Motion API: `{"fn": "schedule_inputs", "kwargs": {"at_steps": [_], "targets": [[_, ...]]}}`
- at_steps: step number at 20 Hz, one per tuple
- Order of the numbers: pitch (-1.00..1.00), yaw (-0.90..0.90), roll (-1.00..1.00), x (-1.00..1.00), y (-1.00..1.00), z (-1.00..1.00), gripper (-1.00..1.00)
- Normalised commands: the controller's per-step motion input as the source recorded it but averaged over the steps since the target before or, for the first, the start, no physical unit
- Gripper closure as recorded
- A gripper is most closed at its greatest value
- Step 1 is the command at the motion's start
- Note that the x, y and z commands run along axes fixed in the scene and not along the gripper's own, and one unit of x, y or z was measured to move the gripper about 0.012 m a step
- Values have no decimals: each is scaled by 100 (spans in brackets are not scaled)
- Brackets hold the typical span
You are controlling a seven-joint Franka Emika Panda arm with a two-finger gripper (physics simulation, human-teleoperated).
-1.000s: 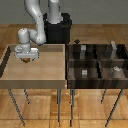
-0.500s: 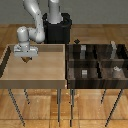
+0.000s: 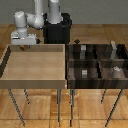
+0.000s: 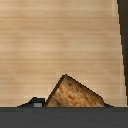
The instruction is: Place the loaf of bread into the appropriate compartment.
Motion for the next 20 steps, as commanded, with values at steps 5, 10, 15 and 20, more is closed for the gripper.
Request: {"fn": "schedule_inputs", "kwargs": {"at_steps": [5, 10, 15, 20], "targets": [[0, 0, 0, 0, 60, 20, 100], [0, 0, 0, 0, 100, 0, 100], [0, 0, 0, 0, 100, 0, 100], [0, 0, 0, 0, 100, 0, 100]]}}
